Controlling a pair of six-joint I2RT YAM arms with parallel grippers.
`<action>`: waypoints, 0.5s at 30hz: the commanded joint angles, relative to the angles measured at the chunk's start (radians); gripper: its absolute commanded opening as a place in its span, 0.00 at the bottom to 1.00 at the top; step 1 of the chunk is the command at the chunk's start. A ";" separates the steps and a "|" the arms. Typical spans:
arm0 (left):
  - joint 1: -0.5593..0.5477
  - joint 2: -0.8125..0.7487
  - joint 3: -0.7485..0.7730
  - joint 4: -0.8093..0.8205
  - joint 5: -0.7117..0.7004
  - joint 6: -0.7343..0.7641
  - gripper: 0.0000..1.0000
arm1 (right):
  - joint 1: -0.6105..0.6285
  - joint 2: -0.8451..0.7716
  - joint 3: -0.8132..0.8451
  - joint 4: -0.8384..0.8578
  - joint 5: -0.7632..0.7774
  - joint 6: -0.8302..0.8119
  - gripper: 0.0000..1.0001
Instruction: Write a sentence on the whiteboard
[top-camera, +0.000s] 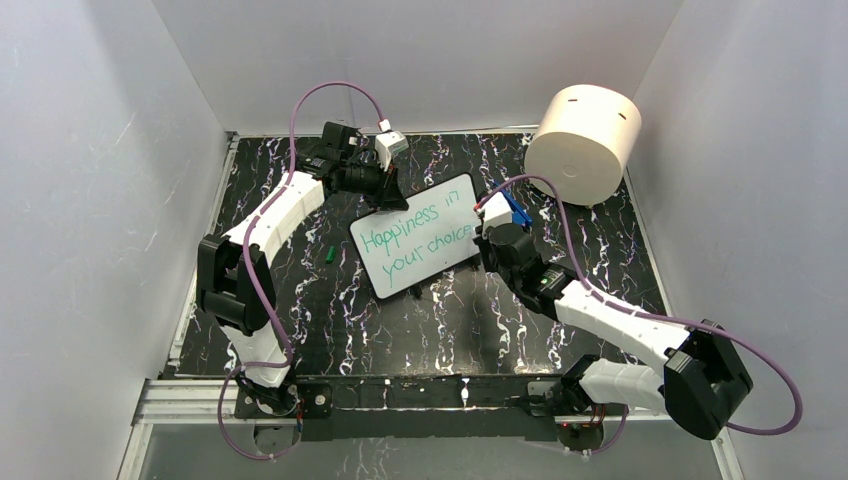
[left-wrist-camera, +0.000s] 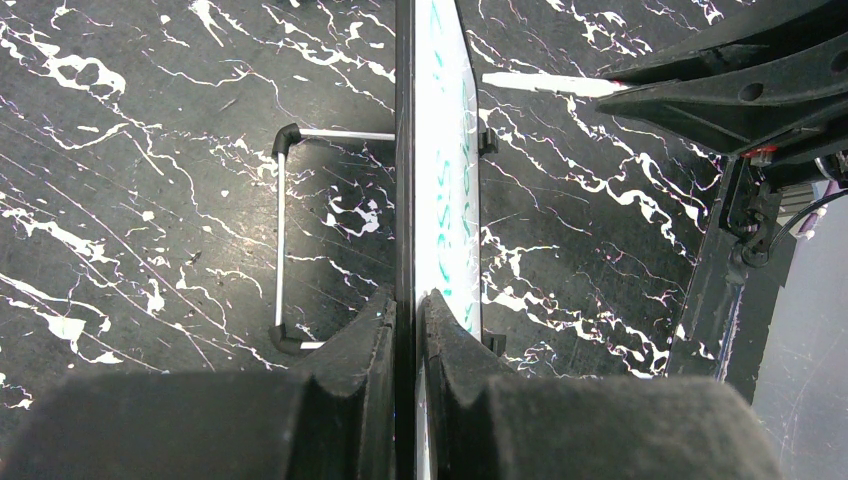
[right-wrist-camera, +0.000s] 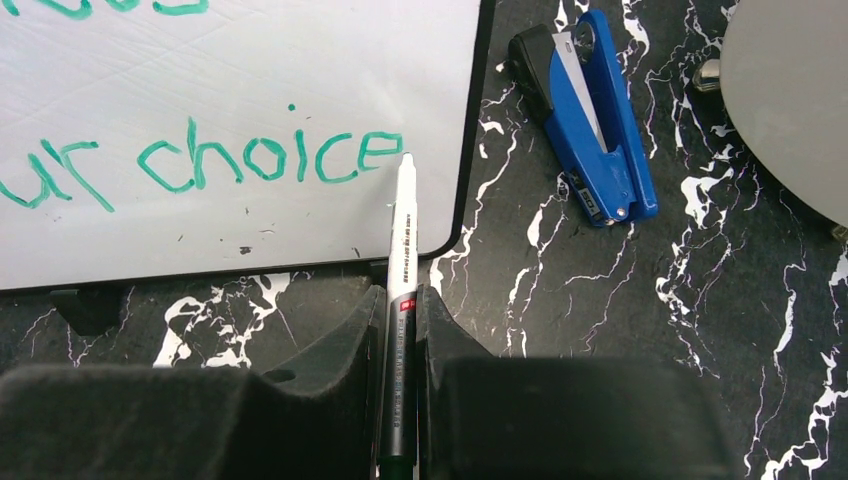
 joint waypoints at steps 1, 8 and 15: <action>-0.029 0.045 -0.042 -0.146 -0.054 0.046 0.00 | -0.015 -0.021 0.037 0.031 0.022 -0.019 0.00; -0.029 0.044 -0.043 -0.146 -0.054 0.046 0.00 | -0.031 0.005 0.041 0.067 0.011 -0.024 0.00; -0.028 0.047 -0.043 -0.146 -0.054 0.046 0.00 | -0.044 0.015 0.040 0.095 0.000 -0.026 0.00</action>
